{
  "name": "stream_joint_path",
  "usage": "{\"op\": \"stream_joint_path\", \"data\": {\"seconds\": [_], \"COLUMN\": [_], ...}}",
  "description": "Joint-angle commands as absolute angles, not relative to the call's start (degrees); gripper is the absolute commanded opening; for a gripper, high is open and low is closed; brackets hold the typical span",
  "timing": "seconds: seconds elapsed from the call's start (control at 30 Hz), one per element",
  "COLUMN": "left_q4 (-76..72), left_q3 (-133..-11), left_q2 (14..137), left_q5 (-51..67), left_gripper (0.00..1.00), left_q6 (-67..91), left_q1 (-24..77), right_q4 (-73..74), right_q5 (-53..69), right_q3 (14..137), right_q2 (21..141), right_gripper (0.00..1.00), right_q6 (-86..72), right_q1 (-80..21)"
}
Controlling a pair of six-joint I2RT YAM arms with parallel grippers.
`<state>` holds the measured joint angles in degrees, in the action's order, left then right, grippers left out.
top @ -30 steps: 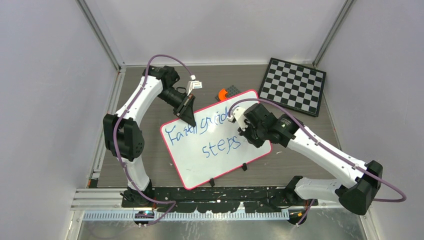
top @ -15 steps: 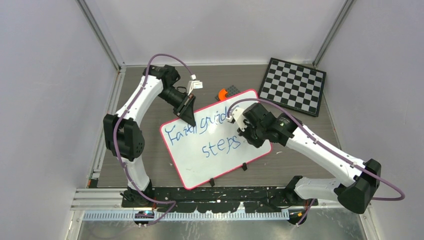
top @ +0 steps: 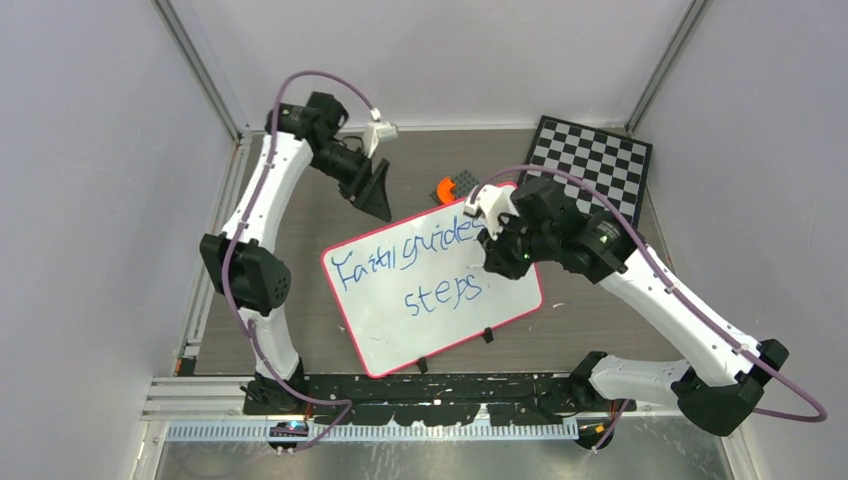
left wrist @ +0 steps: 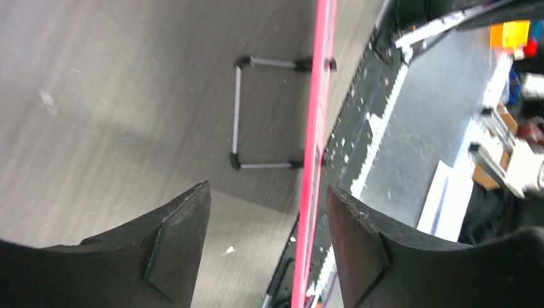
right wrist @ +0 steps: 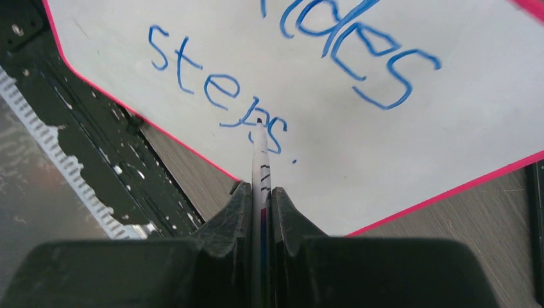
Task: Write a sentence on the whiteboard
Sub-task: Write a sentence on the whiteboard, then close the whiteboard marker at the center of the board.
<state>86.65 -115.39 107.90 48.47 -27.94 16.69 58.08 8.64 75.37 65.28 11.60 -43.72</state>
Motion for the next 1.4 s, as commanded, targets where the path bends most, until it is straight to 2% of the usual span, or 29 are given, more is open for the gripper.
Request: {"op": "stream_joint_path", "data": {"seconds": [0.0, 0.23, 0.4, 0.53, 0.77, 0.97, 1.17, 1.37], "left_q4": [87.77, 86.87, 82.95, 83.56, 72.37, 59.20, 49.67, 43.32], "left_q3": [-124.35, -130.02, -122.84, -116.03, -97.00, -81.04, -73.63, -69.79], "left_q2": [106.51, 105.69, 103.84, 103.62, 99.22, 95.92, 97.73, 100.37], "left_q5": [52.87, 57.87, 55.02, 50.60, 38.59, 28.71, 20.07, 17.01], "left_gripper": [0.70, 0.74, 0.74, 0.72, 0.70, 0.67, 0.55, 0.48], "left_q6": [-24.77, -21.50, -20.69, -24.31, -24.27, -21.84, -20.33, -20.45], "left_q1": [9.46, -7.90, -18.89, -23.87, -26.34, -26.16, -24.44, -22.44], "right_q4": [55.50, 55.14, 55.17, 55.20, 55.21, 53.00, 51.18, 51.12], "right_q5": [13.62, 21.37, 21.40, 23.14, 28.55, 32.14, 34.44, 34.36], "right_q3": [82.88, 93.76, 99.10, 102.43, 103.10, 98.02, 92.61, 91.08], "right_q2": [68.38, 73.67, 75.34, 76.97, 78.47, 78.04, 77.26, 77.60], "right_gripper": [0.00, 0.00, 0.00, 0.00, 0.00, 0.00, 0.00, 0.00], "right_q6": [7.91, 4.70, 4.64, 4.13, 3.19, 1.85, 1.44, 1.36], "right_q1": [-40.36, -33.50, -30.51, -26.06, -16.51, -10.80, -8.76, -8.53]}}
